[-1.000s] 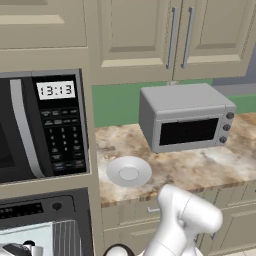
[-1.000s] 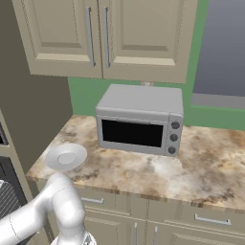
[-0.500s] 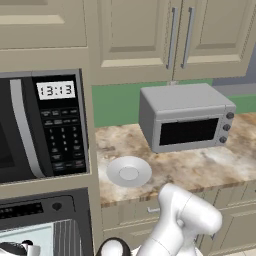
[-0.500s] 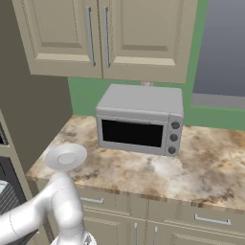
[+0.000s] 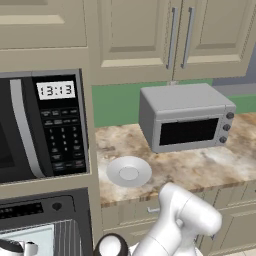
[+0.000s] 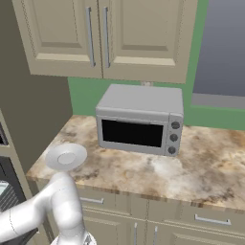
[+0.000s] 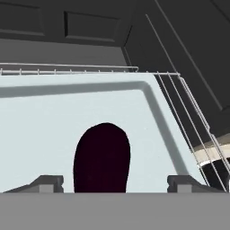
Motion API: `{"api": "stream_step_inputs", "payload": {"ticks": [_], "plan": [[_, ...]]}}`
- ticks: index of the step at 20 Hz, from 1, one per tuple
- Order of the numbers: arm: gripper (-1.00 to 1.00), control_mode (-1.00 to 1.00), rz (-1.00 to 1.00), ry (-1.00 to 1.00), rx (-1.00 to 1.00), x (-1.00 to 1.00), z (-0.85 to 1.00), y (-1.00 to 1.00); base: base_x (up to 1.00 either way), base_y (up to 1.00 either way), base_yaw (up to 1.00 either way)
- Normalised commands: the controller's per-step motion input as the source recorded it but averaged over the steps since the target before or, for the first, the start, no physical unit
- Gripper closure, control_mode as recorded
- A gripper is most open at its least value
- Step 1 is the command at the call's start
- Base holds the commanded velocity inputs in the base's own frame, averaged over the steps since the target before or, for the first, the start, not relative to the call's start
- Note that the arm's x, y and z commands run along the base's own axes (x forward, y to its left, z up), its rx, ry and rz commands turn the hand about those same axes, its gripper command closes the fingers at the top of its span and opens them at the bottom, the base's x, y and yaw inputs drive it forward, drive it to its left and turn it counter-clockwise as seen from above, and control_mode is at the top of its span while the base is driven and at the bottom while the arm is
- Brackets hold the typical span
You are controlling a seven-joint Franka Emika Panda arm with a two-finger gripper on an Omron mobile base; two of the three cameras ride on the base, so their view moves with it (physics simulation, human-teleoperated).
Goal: Place the eggplant on the rack of the oven.
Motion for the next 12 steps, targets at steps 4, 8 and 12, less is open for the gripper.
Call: {"api": "stream_step_inputs", "payload": {"ticks": [4, 8, 12], "plan": [[-1.0, -1.0, 0.0, 0.0, 0.0, 0.0, 0.0, 0.0, 0.0, 0.0, 0.0], [-1.0, -1.0, 0.0, 0.0, 0.0, -0.21, 0.0, 0.01, 0.0, 0.0, 0.0], [-1.0, -1.0, 0.0, -0.03, 0.0, -0.5, 0.02, 0.0, 0.0, 0.0, 0.0]]}}
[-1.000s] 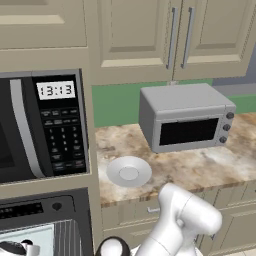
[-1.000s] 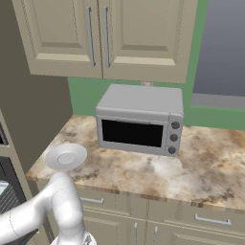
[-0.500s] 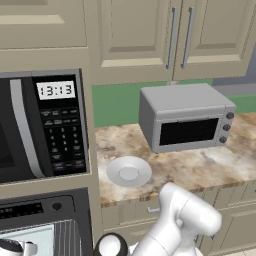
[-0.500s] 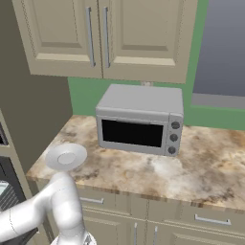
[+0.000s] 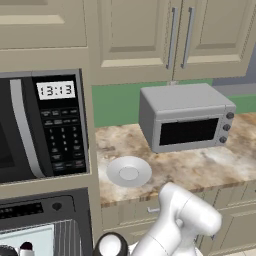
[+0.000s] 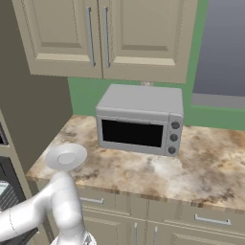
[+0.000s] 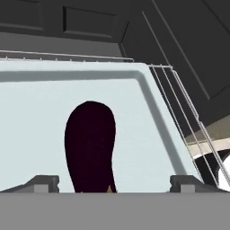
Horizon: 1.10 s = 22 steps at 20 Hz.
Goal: Place the eggplant on the rack of the oven.
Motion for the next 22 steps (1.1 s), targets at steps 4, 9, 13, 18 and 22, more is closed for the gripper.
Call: {"api": "stream_step_inputs", "payload": {"ticks": [4, 9, 13, 18, 22], "plan": [[-1.0, -1.0, 0.0, -0.01, 0.0, -0.46, 0.46, 0.0, 0.0, 0.0, 0.0], [-1.0, -1.0, 0.03, 0.0, 0.02, -0.66, 0.47, -0.1, 0.0, 0.0, 0.0], [-1.0, -1.0, 0.06, 0.0, 0.09, -0.85, 0.41, -0.57, 0.0, 0.0, 0.0], [-1.0, -1.0, 0.01, 0.0, 0.13, -0.6, 0.35, -0.97, 0.0, 0.0, 0.0], [-1.0, -1.0, 0.0, 0.0, 0.13, -0.4, 0.32, -1.0, 0.0, 0.0, 0.0]]}}
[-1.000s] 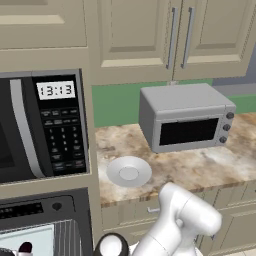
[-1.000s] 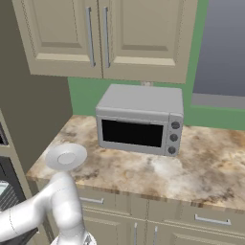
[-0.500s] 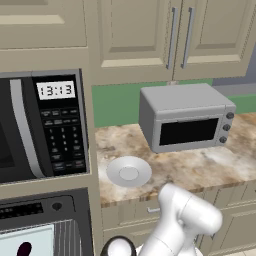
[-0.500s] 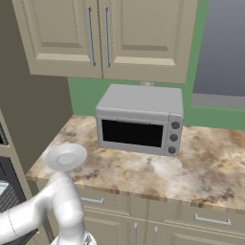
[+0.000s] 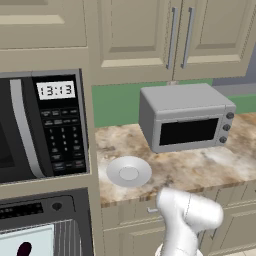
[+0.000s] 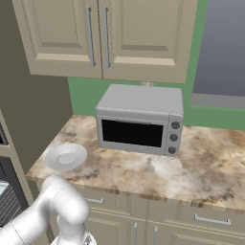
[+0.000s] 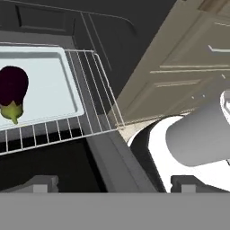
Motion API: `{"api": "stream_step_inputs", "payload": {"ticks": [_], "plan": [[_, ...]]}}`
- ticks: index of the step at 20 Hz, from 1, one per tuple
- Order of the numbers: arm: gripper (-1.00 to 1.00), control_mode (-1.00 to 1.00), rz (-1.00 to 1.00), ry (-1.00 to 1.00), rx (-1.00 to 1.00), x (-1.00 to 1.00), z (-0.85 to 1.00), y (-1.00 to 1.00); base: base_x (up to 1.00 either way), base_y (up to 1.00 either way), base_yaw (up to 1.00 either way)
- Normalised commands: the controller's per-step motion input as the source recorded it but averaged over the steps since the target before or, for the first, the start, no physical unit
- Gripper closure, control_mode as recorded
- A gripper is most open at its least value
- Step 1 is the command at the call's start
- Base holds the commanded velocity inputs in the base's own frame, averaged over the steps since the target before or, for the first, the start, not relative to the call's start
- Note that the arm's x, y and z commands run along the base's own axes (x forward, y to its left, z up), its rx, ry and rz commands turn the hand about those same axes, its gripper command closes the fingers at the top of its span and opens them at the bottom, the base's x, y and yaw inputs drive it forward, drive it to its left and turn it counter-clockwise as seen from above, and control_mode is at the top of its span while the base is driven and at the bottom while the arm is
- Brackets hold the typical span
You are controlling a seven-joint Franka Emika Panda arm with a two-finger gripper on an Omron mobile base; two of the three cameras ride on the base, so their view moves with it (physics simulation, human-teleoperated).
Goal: Place the eggplant on the rack of the oven.
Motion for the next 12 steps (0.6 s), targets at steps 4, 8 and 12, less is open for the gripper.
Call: {"api": "stream_step_inputs", "payload": {"ticks": [4, 8, 12], "plan": [[-1.0, -1.0, 0.01, 0.0, 0.13, -0.17, 0.31, -1.0, 0.0, 0.0, 0.0], [-1.0, -1.0, 0.03, 0.0, 0.13, -0.19, 0.37, -1.0, 0.0, 0.0, 0.0], [-1.0, -1.0, 0.02, 0.0, 0.07, -0.15, 0.26, -0.99, 0.0, 0.0, 0.0]]}}
